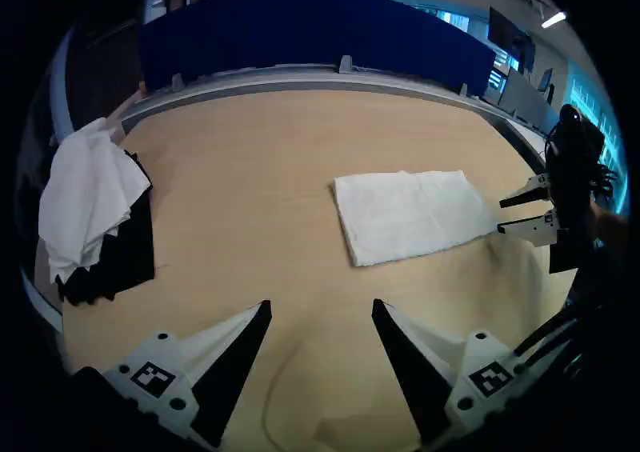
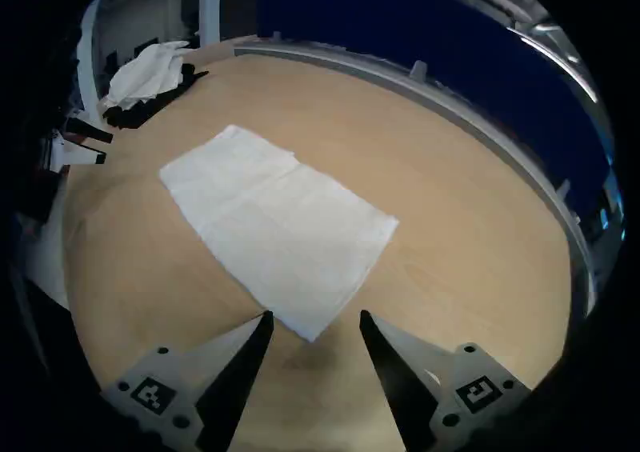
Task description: Fold towel
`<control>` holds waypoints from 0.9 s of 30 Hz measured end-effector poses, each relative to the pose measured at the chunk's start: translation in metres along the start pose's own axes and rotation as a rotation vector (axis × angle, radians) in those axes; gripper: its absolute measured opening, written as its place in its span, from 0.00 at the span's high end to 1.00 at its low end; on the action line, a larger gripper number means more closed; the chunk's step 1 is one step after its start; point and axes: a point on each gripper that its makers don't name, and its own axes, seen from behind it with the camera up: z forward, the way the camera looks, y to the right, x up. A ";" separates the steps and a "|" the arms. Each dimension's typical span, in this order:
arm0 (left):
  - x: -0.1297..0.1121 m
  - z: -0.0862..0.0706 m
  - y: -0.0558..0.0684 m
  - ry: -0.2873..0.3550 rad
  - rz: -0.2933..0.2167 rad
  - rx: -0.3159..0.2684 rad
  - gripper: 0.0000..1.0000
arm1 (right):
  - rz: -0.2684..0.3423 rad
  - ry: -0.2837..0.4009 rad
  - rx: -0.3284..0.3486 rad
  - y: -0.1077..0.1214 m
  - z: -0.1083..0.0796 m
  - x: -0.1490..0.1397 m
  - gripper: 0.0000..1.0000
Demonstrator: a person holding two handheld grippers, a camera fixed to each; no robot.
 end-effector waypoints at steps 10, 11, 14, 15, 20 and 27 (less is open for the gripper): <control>-0.011 -0.015 -0.003 -0.002 -0.047 0.011 0.07 | -0.025 -0.048 0.047 -0.007 0.010 -0.013 0.56; -0.012 -0.016 -0.003 -0.002 -0.048 0.012 0.07 | -0.024 -0.052 0.049 -0.007 0.011 -0.014 0.60; -0.013 -0.020 -0.003 -0.002 -0.049 0.012 0.07 | -0.023 -0.062 0.053 -0.007 0.012 -0.017 0.73; -0.014 -0.020 -0.004 -0.002 -0.049 0.013 0.07 | -0.022 -0.063 0.054 -0.007 0.013 -0.018 0.76; -0.015 -0.024 -0.005 -0.004 -0.054 0.014 0.07 | -0.013 -0.066 0.059 -0.007 0.015 -0.020 0.86; -0.014 -0.030 -0.006 -0.001 -0.061 0.014 0.07 | -0.020 -0.054 0.055 -0.007 0.015 -0.018 0.95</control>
